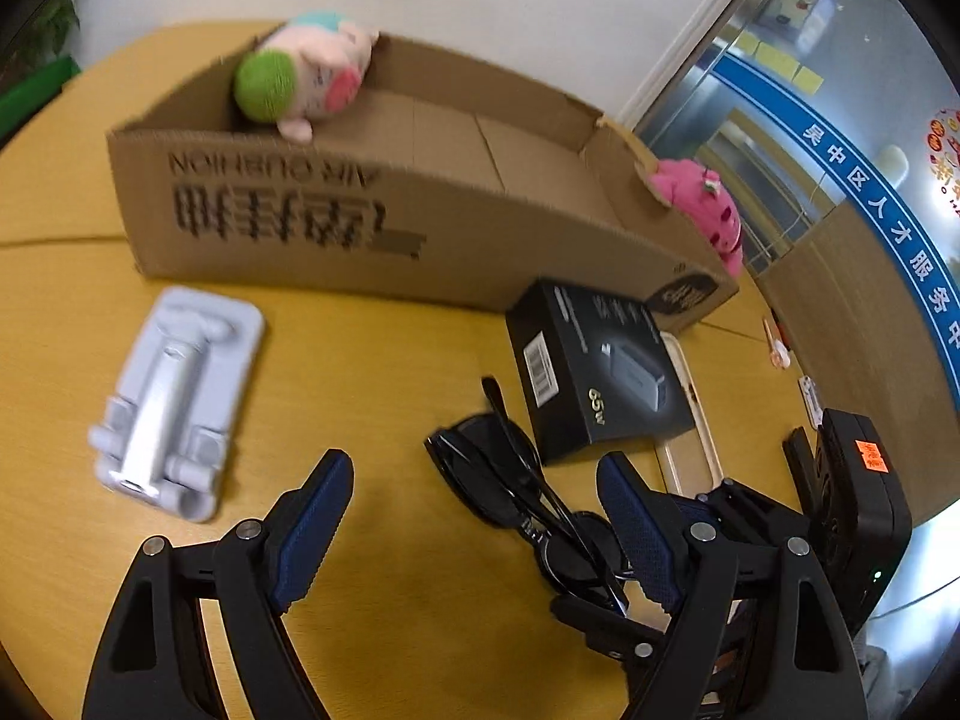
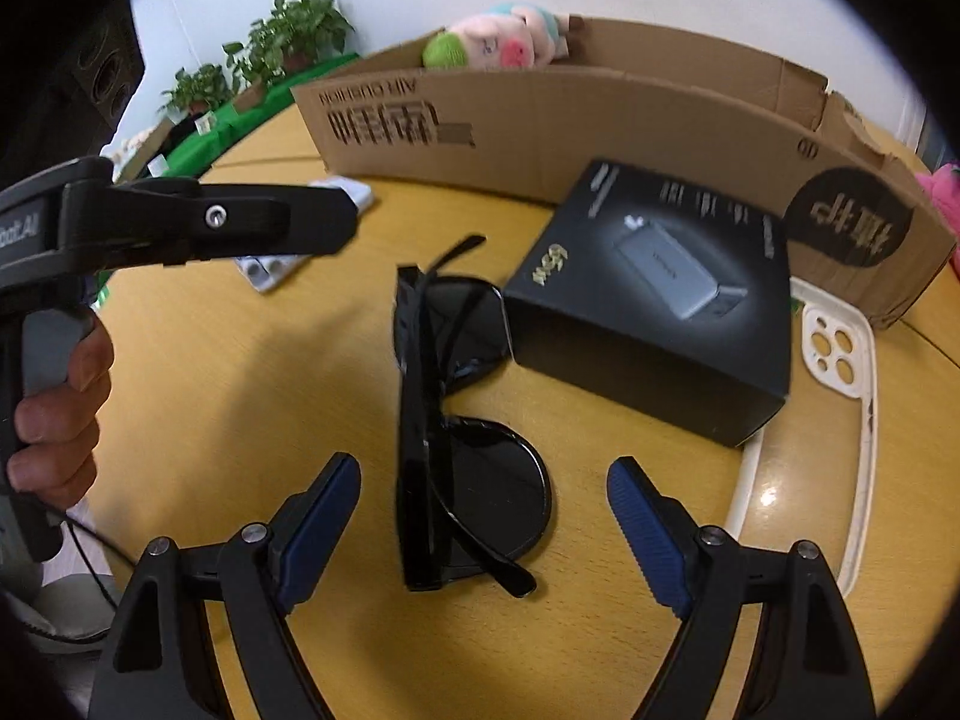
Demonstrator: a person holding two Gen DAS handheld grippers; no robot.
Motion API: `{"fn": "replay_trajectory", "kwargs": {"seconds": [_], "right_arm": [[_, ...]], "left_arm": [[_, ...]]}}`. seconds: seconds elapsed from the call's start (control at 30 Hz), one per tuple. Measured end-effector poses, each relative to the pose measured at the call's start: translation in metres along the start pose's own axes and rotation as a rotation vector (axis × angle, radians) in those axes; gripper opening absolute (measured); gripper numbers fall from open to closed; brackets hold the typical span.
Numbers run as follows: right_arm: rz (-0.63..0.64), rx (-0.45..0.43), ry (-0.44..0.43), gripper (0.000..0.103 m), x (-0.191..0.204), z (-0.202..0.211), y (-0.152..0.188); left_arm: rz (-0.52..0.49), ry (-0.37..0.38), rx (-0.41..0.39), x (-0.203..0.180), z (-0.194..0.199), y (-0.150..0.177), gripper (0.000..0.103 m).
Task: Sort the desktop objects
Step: 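Move the right tool to the black sunglasses and close on them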
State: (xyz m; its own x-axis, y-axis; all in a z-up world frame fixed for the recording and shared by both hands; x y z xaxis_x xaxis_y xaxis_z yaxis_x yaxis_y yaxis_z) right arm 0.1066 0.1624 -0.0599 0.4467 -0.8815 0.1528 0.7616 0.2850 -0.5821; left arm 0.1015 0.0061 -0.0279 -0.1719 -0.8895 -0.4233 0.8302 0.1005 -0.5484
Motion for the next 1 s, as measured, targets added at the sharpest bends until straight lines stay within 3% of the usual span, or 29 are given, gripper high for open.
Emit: {"fn": "replay_trajectory", "kwargs": {"seconds": [0.2,0.33,0.43,0.5,0.63,0.73,0.87,1.0], "right_arm": [[0.068,-0.03,-0.01,0.081,0.013,0.001,0.007],[0.094,-0.046,0.015,0.054,0.019,0.002,0.009],[0.098,-0.048,0.007,0.054,0.021,0.003,0.009],[0.093,-0.049,-0.016,0.054,0.025,0.004,0.01],[0.07,-0.055,-0.045,0.053,0.03,0.008,0.015],[0.064,-0.057,-0.094,0.047,0.036,0.01,0.017],[0.078,-0.058,-0.103,0.043,0.041,0.01,0.015],[0.076,-0.06,-0.106,0.043,0.043,0.008,0.016]], "left_arm": [[0.067,0.067,0.11,0.008,-0.027,0.011,0.085],[0.049,0.077,0.097,0.005,-0.027,0.01,0.085],[0.042,0.087,0.099,0.003,-0.029,0.011,0.082],[0.031,0.097,0.105,-0.001,-0.031,0.013,0.072],[0.0,0.077,0.092,-0.007,-0.033,0.014,0.069],[-0.019,0.077,0.107,-0.011,-0.036,0.016,0.047],[-0.035,0.071,0.118,-0.016,-0.04,0.017,0.035],[-0.024,0.06,0.127,-0.016,-0.041,0.016,0.031]]}}
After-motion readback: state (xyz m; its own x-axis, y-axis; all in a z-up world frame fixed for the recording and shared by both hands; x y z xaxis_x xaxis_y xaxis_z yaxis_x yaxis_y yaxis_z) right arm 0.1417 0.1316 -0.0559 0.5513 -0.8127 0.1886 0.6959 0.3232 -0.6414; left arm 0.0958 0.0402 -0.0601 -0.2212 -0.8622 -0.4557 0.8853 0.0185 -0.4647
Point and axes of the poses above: each gripper's, at about its wrist camera, not at the fingertips, and z roughly against the way its jaws point, x to its left, y to its underside, the point moved 2 cm from there along -z, roughly the way its jaws point, and after that the axes turned 5 degrees about -x, right-handed, at the moved point
